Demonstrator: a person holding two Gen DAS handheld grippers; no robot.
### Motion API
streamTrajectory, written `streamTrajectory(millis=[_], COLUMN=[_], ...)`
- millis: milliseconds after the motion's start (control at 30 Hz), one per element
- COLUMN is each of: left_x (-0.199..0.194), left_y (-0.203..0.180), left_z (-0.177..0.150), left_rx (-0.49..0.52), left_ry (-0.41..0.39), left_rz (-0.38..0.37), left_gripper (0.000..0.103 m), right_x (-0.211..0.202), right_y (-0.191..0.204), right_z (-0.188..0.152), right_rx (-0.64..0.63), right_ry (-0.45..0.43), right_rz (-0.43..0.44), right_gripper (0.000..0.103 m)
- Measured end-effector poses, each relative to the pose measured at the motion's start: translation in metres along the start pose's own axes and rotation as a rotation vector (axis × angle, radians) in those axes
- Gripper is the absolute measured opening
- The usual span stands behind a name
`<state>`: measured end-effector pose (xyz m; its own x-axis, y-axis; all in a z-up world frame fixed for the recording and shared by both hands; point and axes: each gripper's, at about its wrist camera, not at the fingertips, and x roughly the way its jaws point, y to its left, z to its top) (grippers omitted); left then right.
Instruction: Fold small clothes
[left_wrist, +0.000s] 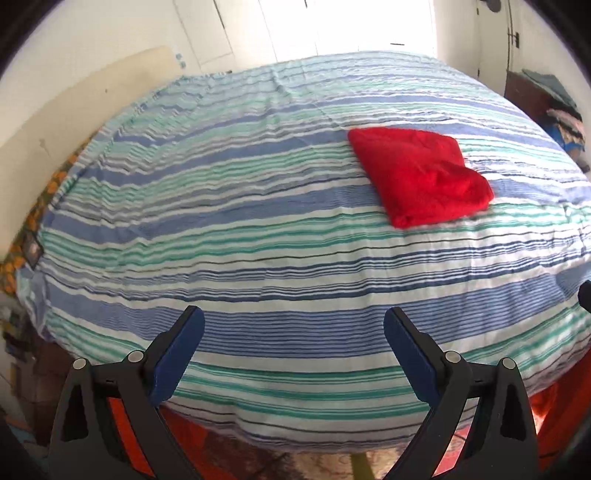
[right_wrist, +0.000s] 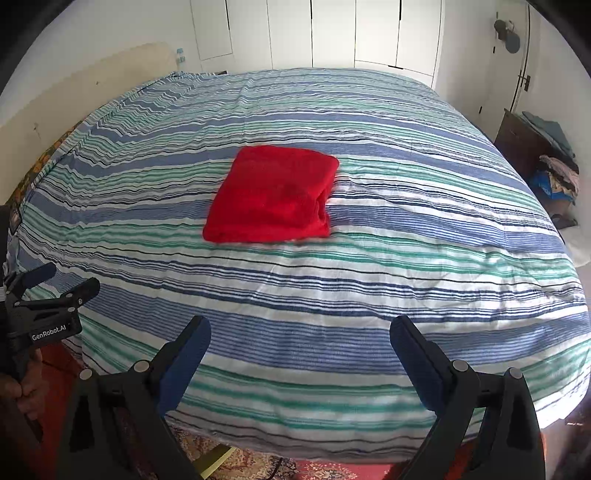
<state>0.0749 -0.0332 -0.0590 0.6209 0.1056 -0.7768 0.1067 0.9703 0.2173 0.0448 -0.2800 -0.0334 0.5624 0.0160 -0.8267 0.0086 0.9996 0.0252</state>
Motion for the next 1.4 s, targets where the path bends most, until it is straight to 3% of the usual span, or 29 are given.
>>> streamTrajectory(millis=[333, 700, 933, 1200, 1300, 1400], left_x=[-0.023, -0.013, -0.013, -0.049, -0.061, -0.072], left_y=[0.004, 0.005, 0.011, 0.018, 0.022, 0.024], left_z=[-0.004, -0.011, -0.019, -0.012, -0.01, -0.008], left_rx=[-0.011, -0.035, 0.012, 0.052, 0.024, 0.039], left_ry=[-0.035, 0.051, 0.092, 0.02, -0.001, -0.053], left_rz=[-0.02, -0.101, -0.096, -0.125, -0.174, -0.162], left_gripper=[0.098, 0.102, 0.102, 0.102, 0.103, 0.103], right_x=[-0.031, -0.029, -0.024, -0.052, -0.065, -0.074], right_y=[0.01, 0.01, -0.002, -0.004, 0.008, 0.021], right_z=[-0.012, -0.019, -0.025, -0.014, -0.007, -0.003], right_rx=[-0.025, -0.008, 0.007, 0.032, -0.014, -0.071], right_ry=[-0.01, 0.021, 0.087, 0.079, 0.063, 0.052], right_rz=[-0.043, -0.03, -0.002, 0.021, 0.022, 0.029], right_gripper=[0.101, 0.102, 0.102, 0.102, 0.102, 0.102])
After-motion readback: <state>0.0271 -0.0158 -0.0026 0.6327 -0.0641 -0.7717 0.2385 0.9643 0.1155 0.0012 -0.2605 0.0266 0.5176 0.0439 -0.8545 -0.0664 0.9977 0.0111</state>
